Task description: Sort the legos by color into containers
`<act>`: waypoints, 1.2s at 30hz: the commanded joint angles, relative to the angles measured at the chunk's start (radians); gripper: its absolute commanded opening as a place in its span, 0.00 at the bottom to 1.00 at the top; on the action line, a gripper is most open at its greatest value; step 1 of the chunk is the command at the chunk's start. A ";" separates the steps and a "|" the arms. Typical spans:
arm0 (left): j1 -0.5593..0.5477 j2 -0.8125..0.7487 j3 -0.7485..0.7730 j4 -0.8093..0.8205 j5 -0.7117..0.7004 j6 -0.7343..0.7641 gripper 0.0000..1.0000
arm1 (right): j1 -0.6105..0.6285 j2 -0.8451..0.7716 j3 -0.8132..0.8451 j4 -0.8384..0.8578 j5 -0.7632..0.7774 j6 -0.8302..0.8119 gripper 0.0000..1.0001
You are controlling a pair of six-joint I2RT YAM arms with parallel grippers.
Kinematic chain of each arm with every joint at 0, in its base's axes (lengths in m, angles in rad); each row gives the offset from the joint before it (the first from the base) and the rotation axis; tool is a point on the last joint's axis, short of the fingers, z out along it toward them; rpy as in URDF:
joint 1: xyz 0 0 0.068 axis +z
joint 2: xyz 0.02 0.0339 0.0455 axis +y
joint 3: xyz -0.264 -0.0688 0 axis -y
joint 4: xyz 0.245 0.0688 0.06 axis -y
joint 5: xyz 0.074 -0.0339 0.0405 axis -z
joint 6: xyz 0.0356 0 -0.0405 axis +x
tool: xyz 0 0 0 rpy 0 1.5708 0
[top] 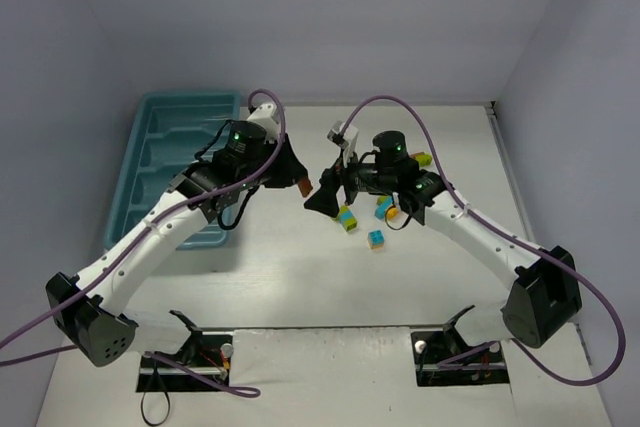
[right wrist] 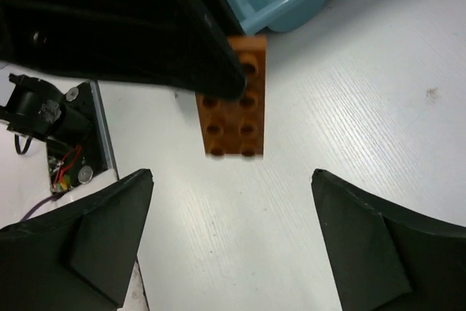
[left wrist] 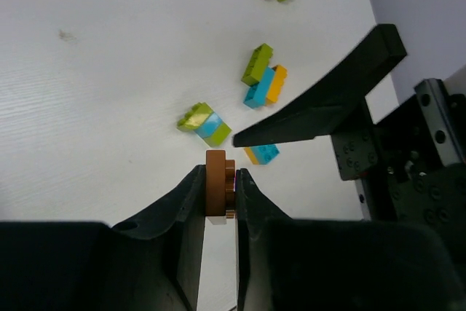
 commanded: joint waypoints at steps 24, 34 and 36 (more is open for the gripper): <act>0.781 0.245 -0.128 0.185 -0.116 0.176 0.14 | -0.202 -0.080 -0.095 -0.099 0.321 0.091 0.89; 0.784 0.284 -0.117 0.205 -0.121 0.157 0.57 | -0.206 -0.037 -0.110 -0.133 0.441 0.164 0.77; 0.783 0.253 -0.120 0.196 -0.121 0.162 0.64 | -0.206 -0.028 -0.110 -0.161 0.442 0.172 0.69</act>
